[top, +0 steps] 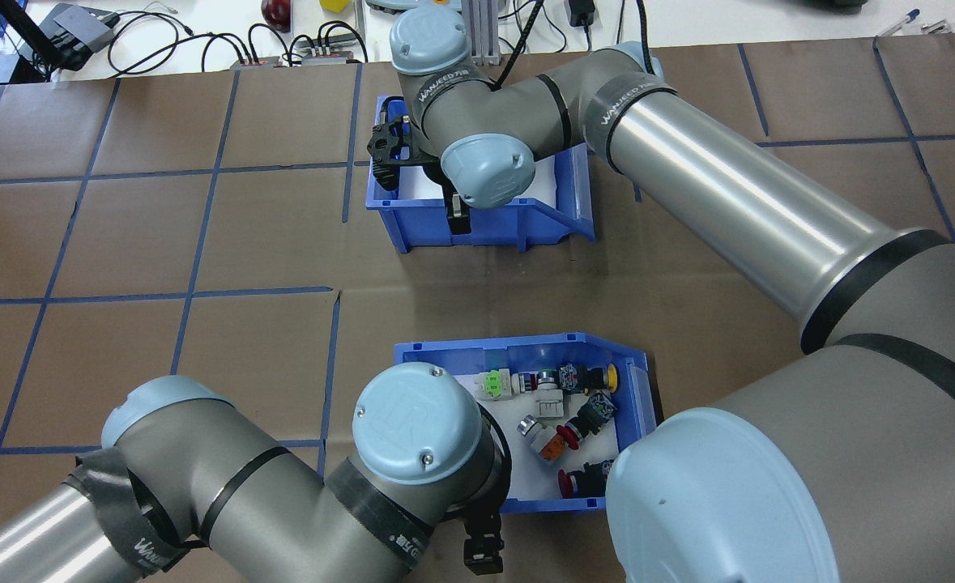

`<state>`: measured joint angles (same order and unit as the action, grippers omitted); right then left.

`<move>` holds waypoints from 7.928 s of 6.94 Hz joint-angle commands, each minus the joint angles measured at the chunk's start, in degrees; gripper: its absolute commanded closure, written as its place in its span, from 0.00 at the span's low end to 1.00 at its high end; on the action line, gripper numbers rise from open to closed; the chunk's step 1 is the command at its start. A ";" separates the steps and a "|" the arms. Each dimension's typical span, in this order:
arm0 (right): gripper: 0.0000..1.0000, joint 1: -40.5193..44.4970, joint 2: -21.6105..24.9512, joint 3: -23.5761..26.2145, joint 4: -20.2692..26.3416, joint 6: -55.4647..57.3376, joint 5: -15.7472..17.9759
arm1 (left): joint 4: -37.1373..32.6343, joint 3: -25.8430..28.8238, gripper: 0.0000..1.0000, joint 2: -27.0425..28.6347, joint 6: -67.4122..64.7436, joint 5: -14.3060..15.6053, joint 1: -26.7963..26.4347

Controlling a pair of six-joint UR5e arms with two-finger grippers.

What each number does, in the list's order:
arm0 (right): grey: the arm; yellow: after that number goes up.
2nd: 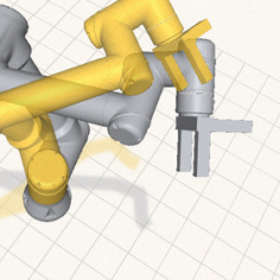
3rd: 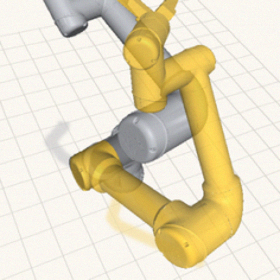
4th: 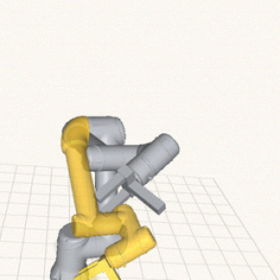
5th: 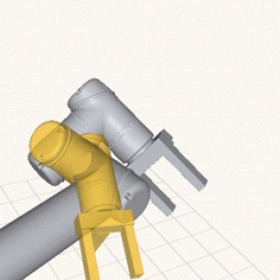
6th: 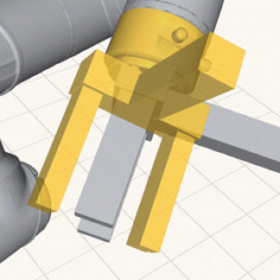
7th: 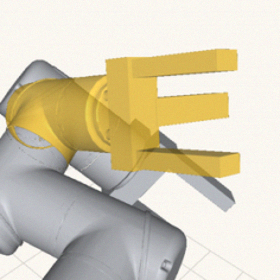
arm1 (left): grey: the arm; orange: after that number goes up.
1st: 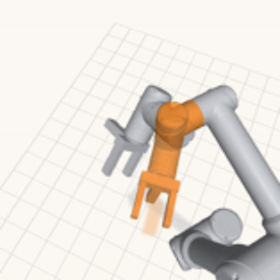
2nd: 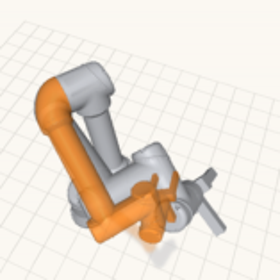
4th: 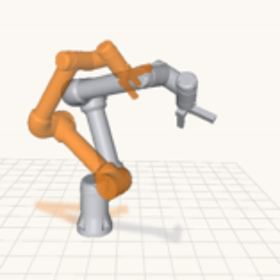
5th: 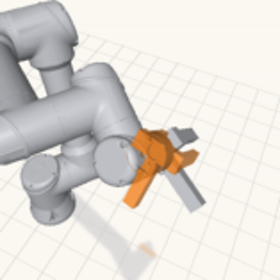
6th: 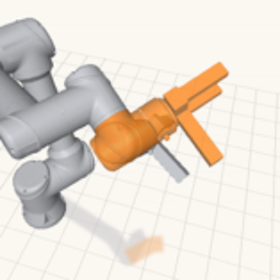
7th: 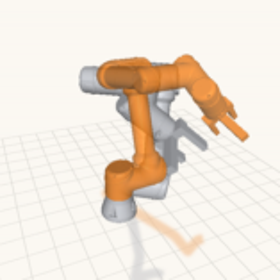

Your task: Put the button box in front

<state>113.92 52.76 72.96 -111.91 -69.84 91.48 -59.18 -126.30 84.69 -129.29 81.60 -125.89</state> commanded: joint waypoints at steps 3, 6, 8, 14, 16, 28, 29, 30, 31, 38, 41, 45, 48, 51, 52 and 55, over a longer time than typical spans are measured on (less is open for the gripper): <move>0.92 -0.97 0.94 -1.06 -0.06 -0.90 1.85 | 4.39 0.08 0.01 3.88 -1.49 0.31 -2.17; 0.93 -10.61 6.64 -0.90 1.26 -10.80 2.30 | 5.66 -0.35 0.28 4.43 -0.80 0.66 -3.05; 0.93 -19.04 10.85 2.61 1.43 -17.04 1.95 | 5.83 -0.53 0.76 4.43 -0.70 0.58 -3.14; 0.93 -41.75 29.65 27.81 0.47 -34.38 -3.50 | -3.08 3.23 1.00 -2.49 12.77 1.80 4.99; 0.93 -43.16 33.80 34.33 -0.49 -36.85 -3.41 | -13.38 11.46 1.00 -2.70 23.95 1.81 15.81; 0.92 -43.17 35.57 36.64 -0.59 -39.40 -3.59 | -1.83 39.37 0.96 32.80 31.88 -0.57 19.72; 0.92 -43.17 35.66 36.64 -0.59 -39.40 -3.59 | -1.20 39.28 0.94 33.60 34.95 -0.57 19.63; 0.92 -43.17 35.57 36.64 -0.59 -39.40 -3.59 | -1.20 39.28 0.92 33.70 34.98 -0.65 19.45; 0.92 -43.08 35.66 36.64 -0.59 -39.40 -3.59 | -1.20 39.11 0.84 34.13 34.98 -0.65 19.37; 0.92 -42.73 39.58 40.92 -0.59 -38.53 -3.50 | -16.25 38.85 0.08 20.30 51.57 -0.32 25.04; 0.92 -42.29 50.04 51.46 -0.50 -36.35 -3.59 | -34.11 38.32 0.02 6.92 92.15 4.44 34.98; 0.92 -38.61 56.22 58.00 -0.50 -31.51 -3.50 | -34.16 37.00 0.01 1.10 137.40 11.92 37.37; 0.91 -24.93 55.61 58.00 -2.07 -17.49 -3.32 | -33.29 35.51 0.01 1.36 141.24 9.19 37.91; 0.91 -9.48 50.19 57.12 -11.36 -2.28 -2.80 | -32.84 35.41 0.01 2.93 140.89 9.28 37.91; 0.91 -3.24 46.68 55.55 -13.57 2.82 -2.45 | -30.49 35.07 0.01 2.76 141.59 9.63 37.91; 0.90 7.18 37.00 49.83 -13.69 8.67 1.94 | -30.29 34.98 0.01 3.20 141.94 9.63 37.91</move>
<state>117.76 93.43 124.33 -125.47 -62.35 91.40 -89.63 -91.27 87.78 12.41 91.22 -87.98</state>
